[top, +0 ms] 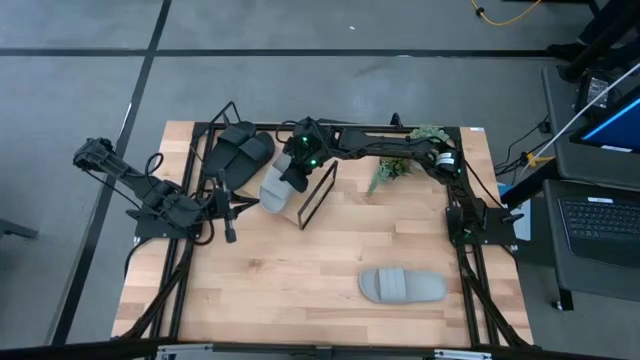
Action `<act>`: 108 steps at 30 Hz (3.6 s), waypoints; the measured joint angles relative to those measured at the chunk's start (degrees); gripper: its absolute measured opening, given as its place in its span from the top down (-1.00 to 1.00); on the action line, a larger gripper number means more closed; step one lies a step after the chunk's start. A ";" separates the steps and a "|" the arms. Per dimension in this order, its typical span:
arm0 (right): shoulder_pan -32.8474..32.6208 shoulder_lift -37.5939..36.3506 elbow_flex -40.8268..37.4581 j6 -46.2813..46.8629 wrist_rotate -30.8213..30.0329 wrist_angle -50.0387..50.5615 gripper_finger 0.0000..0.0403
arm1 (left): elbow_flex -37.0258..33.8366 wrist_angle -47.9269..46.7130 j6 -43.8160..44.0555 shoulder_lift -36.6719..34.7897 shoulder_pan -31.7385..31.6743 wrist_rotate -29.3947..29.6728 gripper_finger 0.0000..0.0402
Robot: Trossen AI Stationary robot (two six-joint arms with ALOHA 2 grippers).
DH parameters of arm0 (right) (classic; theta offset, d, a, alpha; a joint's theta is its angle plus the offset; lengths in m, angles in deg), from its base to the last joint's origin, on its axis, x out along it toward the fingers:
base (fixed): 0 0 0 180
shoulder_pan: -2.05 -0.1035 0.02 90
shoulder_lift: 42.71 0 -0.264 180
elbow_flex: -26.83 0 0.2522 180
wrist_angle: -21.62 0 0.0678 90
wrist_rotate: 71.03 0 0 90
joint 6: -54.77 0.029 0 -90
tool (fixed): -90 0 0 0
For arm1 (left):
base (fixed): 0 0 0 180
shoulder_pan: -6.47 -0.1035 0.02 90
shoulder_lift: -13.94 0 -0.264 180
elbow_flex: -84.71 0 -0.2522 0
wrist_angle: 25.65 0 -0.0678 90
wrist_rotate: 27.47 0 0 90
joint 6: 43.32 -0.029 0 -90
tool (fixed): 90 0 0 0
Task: Pick and place slides into the shelf
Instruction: Put the top gray slipper on the shelf
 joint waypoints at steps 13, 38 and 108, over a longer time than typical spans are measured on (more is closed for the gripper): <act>-0.13 0.00 0.00 -1.88 -0.07 0.63 0.80 | 0.00 0.00 0.10 0.00 0.00 -0.01 1.00; 0.00 -0.11 1.99 -3.08 3.65 -3.91 0.36 | -0.02 -0.01 0.26 0.00 0.04 -0.05 1.00; -6.68 -66.62 -72.12 -19.57 -8.66 -41.47 0.97 | -0.09 -2.16 3.06 0.05 0.00 -2.99 1.00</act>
